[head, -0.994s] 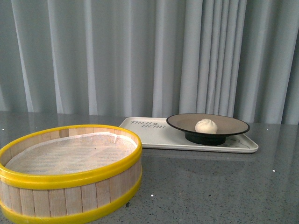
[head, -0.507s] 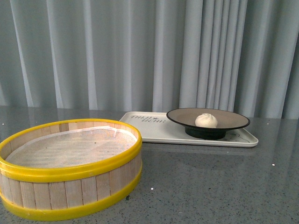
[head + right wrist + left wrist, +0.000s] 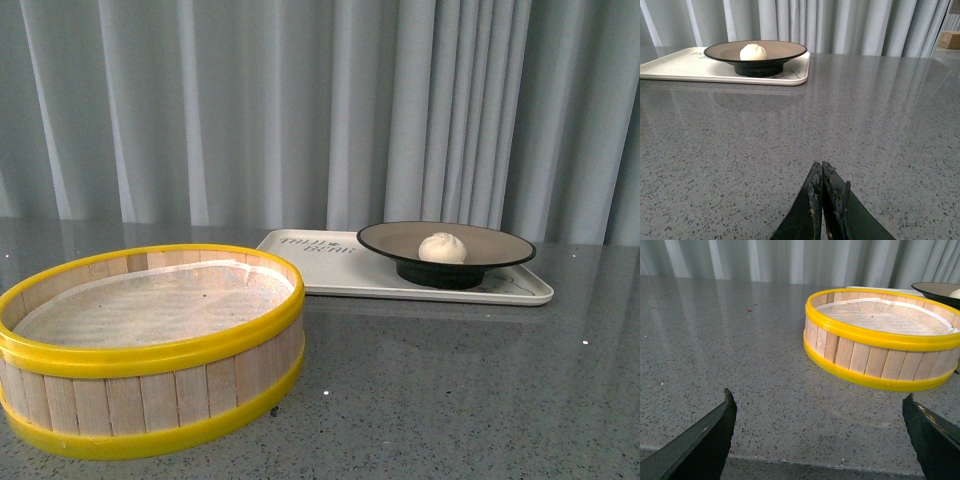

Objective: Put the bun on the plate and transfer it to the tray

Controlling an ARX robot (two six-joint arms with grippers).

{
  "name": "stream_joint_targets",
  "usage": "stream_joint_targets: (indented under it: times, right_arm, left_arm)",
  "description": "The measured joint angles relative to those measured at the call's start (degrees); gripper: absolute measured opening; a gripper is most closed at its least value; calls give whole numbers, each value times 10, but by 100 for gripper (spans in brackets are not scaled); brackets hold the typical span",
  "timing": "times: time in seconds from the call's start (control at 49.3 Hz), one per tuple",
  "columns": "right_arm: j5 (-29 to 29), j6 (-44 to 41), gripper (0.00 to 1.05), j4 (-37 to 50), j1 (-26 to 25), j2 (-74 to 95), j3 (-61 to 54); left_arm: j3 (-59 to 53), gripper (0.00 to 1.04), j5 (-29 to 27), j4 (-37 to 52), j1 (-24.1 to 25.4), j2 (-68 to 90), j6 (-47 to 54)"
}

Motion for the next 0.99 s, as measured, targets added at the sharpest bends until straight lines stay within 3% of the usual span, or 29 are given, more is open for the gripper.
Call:
stream_joint_targets:
  times: [0.609, 0.71, 0.872, 0.994]
  right_arm:
    - [0, 0, 2, -118, 0, -121, 0]
    - [0, 0, 2, -215, 0, -197, 0]
    - [0, 0, 2, -220, 0, -219, 0]
    - [0, 0, 18, -220, 0, -219, 0]
  left_arm:
    - [0, 98, 0, 0, 0, 0, 0]
    - [0, 98, 0, 0, 0, 0, 0]
    - [0, 98, 0, 0, 0, 0, 0]
    - [0, 98, 0, 0, 0, 0, 0]
